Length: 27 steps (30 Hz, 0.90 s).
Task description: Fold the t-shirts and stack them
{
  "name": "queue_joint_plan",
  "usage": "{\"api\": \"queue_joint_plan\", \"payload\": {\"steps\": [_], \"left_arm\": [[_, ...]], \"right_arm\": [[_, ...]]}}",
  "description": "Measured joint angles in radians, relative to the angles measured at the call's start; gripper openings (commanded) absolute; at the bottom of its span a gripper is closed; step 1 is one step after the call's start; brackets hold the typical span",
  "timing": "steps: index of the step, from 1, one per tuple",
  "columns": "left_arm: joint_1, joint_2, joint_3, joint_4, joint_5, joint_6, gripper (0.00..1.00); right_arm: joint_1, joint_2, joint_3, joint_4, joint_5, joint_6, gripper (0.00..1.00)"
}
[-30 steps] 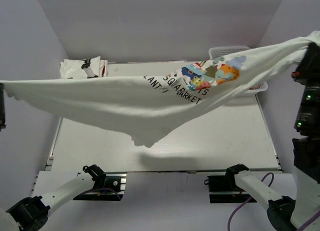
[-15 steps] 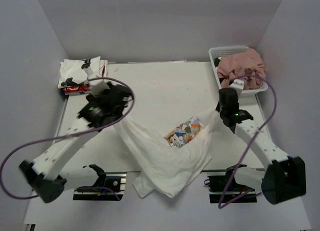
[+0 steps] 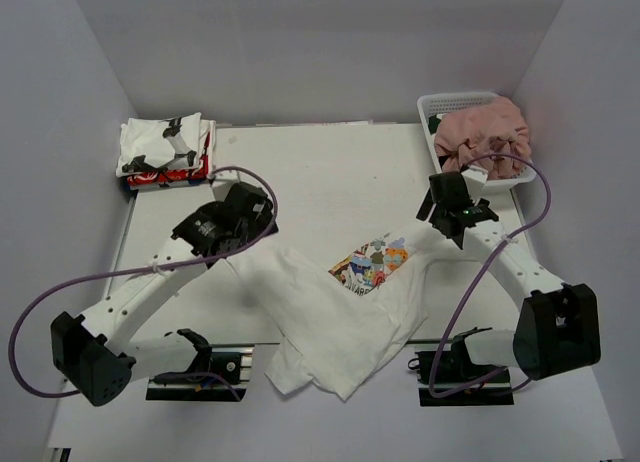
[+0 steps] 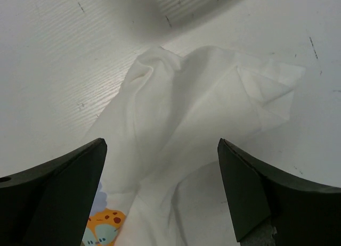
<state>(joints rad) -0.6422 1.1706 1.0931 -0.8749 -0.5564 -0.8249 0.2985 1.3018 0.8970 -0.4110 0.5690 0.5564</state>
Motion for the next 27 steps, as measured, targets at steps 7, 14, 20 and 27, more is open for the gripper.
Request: {"api": "queue_joint_plan", "payload": {"steps": [7, 14, 20, 27], "left_arm": [[-0.203, 0.164, -0.084, 0.172, 0.365, 0.141, 1.00], [-0.571, 0.298, -0.023, 0.186, 0.431, 0.159, 1.00], [-0.827, 0.415, 0.098, 0.183, 0.440, 0.162, 0.90], [-1.008, 0.530, 0.077, 0.177, 0.439, 0.122, 0.76]], "right_arm": [[-0.040, -0.028, -0.060, -0.037, -0.046, 0.043, 0.90], [-0.065, -0.027, -0.080, -0.032, -0.106, 0.042, 0.90], [-0.097, -0.015, -0.118, -0.010, -0.147, 0.043, 0.90], [-0.120, -0.003, -0.130, 0.009, -0.196, 0.043, 0.90]]}}
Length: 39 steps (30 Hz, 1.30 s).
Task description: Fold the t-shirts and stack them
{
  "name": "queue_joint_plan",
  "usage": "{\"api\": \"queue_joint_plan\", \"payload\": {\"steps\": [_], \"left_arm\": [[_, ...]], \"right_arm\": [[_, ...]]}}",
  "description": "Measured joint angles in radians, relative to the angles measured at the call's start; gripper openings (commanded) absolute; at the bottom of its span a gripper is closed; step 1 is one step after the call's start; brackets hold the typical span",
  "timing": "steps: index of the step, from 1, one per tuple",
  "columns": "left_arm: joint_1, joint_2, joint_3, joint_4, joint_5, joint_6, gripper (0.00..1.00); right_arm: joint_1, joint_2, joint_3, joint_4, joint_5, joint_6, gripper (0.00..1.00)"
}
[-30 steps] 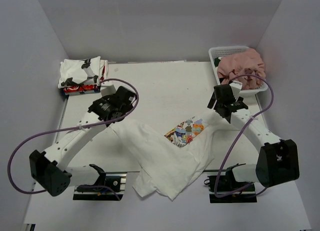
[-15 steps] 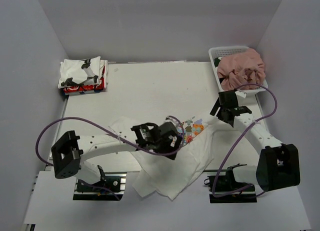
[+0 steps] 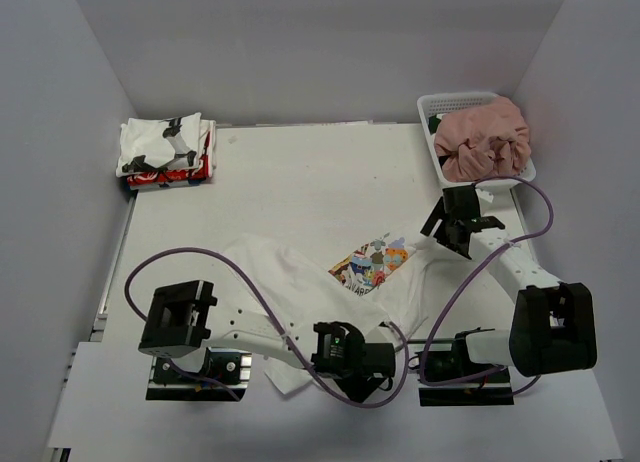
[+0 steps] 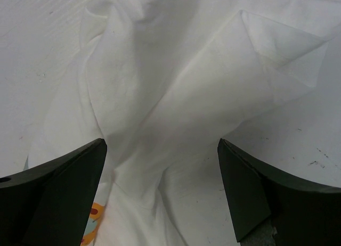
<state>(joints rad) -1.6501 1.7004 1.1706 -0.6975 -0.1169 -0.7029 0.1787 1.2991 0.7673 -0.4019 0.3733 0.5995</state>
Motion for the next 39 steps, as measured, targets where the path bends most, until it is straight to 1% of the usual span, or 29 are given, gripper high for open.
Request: {"api": "queue_joint_plan", "payload": {"steps": [5, 7, 8, 10, 11, 13, 17, 21, 24, 27, 31, 33, 35, 37, 39], "left_arm": [[-0.026, -0.014, -0.092, 0.026, -0.015, -0.058, 0.76], [-0.031, -0.005, -0.100, 0.025, -0.024, -0.077, 0.70], [-0.034, 0.001, -0.100, 0.029, -0.029, -0.087, 0.59], [-0.040, 0.016, -0.100, 0.034, -0.040, -0.101, 0.43], [-0.043, 0.023, -0.098, 0.032, -0.047, -0.105, 0.21], [-0.048, 0.030, -0.091, 0.020, -0.066, -0.116, 0.00], [-0.056, 0.032, -0.055, -0.038, -0.122, -0.160, 0.00], [-0.053, 0.012, 0.014, -0.185, -0.259, -0.252, 0.00], [-0.027, -0.064, 0.039, -0.289, -0.387, -0.308, 0.00], [0.014, -0.181, 0.098, -0.385, -0.538, -0.342, 0.00], [0.078, -0.448, 0.099, -0.384, -0.724, -0.340, 0.00], [0.108, -0.612, 0.052, -0.339, -0.807, -0.310, 0.00], [0.130, -0.705, 0.009, -0.288, -0.854, -0.274, 0.00], [0.162, -0.750, -0.014, -0.240, -0.899, -0.230, 0.00], [0.200, -0.712, -0.007, -0.210, -0.933, -0.206, 0.00]], "right_arm": [[-0.012, 0.000, -0.011, 0.017, -0.028, 0.000, 0.90], [-0.017, 0.000, -0.013, 0.017, -0.037, 0.000, 0.90], [-0.020, 0.000, -0.013, 0.018, -0.040, 0.000, 0.90], [-0.026, 0.002, -0.013, 0.024, -0.044, 0.000, 0.90], [-0.028, 0.004, -0.013, 0.026, -0.047, 0.000, 0.90], [-0.030, 0.010, -0.013, 0.030, -0.048, 0.000, 0.90], [-0.042, 0.015, -0.013, 0.031, -0.051, 0.000, 0.90], [-0.055, 0.009, -0.020, 0.032, -0.047, 0.000, 0.90], [-0.064, 0.003, -0.034, 0.031, -0.043, 0.000, 0.90], [-0.072, 0.003, -0.043, 0.039, -0.048, -0.003, 0.90], [-0.075, 0.003, -0.058, 0.072, -0.082, -0.014, 0.88], [-0.075, 0.005, -0.059, 0.089, -0.092, -0.019, 0.88], [-0.074, 0.011, -0.059, 0.110, -0.101, -0.023, 0.86], [-0.075, 0.022, -0.059, 0.127, -0.104, -0.023, 0.86], [-0.075, 0.032, -0.060, 0.141, -0.103, -0.022, 0.86]]}}
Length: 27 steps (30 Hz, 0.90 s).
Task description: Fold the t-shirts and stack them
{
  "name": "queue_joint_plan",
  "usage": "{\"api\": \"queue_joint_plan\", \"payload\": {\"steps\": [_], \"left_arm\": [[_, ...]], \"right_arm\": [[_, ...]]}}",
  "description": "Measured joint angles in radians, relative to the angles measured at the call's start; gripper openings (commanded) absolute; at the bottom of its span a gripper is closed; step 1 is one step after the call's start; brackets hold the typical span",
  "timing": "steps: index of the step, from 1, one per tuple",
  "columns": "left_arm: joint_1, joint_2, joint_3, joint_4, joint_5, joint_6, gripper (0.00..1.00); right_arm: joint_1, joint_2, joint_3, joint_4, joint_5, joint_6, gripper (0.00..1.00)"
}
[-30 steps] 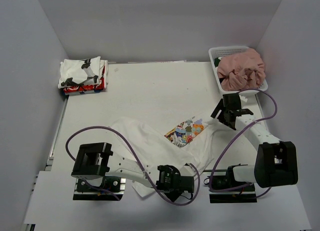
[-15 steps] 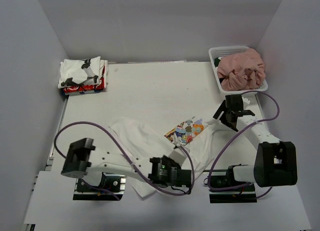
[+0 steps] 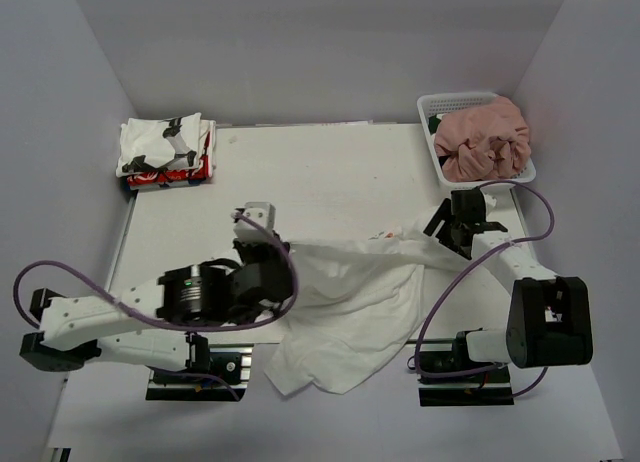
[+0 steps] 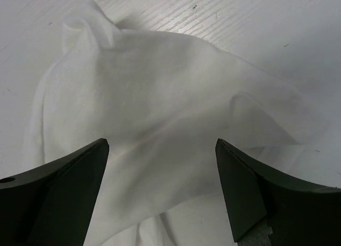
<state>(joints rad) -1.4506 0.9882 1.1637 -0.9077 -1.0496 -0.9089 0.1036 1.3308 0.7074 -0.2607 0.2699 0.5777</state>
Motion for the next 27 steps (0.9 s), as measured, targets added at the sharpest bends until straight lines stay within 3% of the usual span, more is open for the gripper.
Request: {"api": "queue_joint_plan", "payload": {"steps": [7, 16, 22, 26, 27], "left_arm": [[0.201, 0.396, 0.098, 0.066, 0.021, 0.060, 0.00], [0.567, 0.444, 0.052, 0.290, 0.206, 0.246, 0.00], [0.695, 0.553, 0.103, 0.358, 0.326, 0.322, 0.00], [0.748, 0.560, 0.103, 0.383, 0.389, 0.352, 0.00], [0.758, 0.560, 0.104, 0.391, 0.401, 0.357, 0.00]], "right_arm": [[0.000, 0.033, -0.012, 0.032, -0.024, 0.020, 0.84], [0.000, 0.006, -0.013, -0.062, 0.061, 0.048, 0.87], [-0.003, -0.009, -0.043, -0.100, 0.085, 0.056, 0.85], [-0.003, 0.010, -0.075, -0.100, 0.055, 0.060, 0.75], [-0.003, 0.012, -0.075, -0.099, 0.057, 0.061, 0.61]]}}
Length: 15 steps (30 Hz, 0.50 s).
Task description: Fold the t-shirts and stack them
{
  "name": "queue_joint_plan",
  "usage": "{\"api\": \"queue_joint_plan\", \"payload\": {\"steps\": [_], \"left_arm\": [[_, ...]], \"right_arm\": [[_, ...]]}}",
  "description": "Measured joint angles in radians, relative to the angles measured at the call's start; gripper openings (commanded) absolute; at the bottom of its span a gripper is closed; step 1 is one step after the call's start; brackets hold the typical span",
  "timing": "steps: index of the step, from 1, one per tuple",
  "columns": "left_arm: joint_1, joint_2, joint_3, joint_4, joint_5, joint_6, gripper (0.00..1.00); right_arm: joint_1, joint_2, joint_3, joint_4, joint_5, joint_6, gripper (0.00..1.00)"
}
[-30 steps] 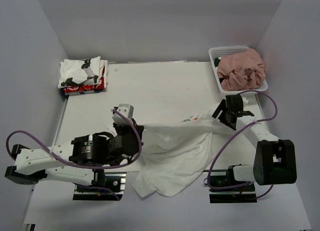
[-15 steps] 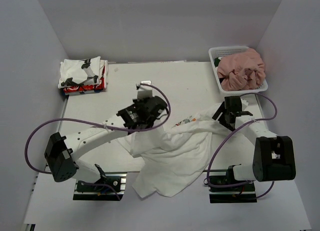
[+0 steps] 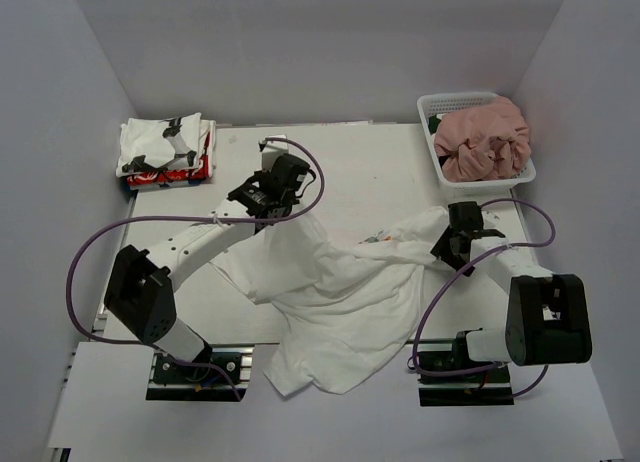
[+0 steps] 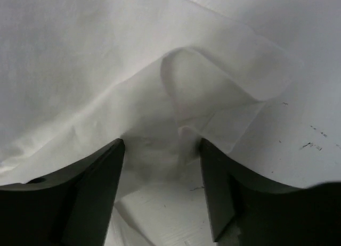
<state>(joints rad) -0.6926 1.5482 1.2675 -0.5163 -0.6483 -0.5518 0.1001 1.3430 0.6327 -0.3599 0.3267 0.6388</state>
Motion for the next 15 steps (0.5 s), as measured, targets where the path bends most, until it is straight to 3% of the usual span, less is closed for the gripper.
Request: {"api": "queue_joint_plan", "payload": {"steps": [3, 4, 10, 15], "left_arm": [[0.021, 0.000, 0.000, 0.011, 0.027, 0.014, 0.00], [0.027, -0.003, 0.000, 0.014, 0.033, 0.018, 0.00], [0.043, -0.077, 0.000, 0.023, 0.059, 0.068, 0.00], [0.037, -0.236, 0.028, 0.023, 0.064, 0.142, 0.00]], "right_arm": [[-0.002, 0.010, 0.000, 0.025, -0.002, 0.008, 0.25], [-0.003, 0.014, -0.001, 0.038, -0.005, 0.011, 0.03], [0.000, 0.010, 0.001, 0.072, -0.018, 0.020, 0.00], [0.005, -0.194, 0.121, -0.010, -0.021, -0.024, 0.00]]}}
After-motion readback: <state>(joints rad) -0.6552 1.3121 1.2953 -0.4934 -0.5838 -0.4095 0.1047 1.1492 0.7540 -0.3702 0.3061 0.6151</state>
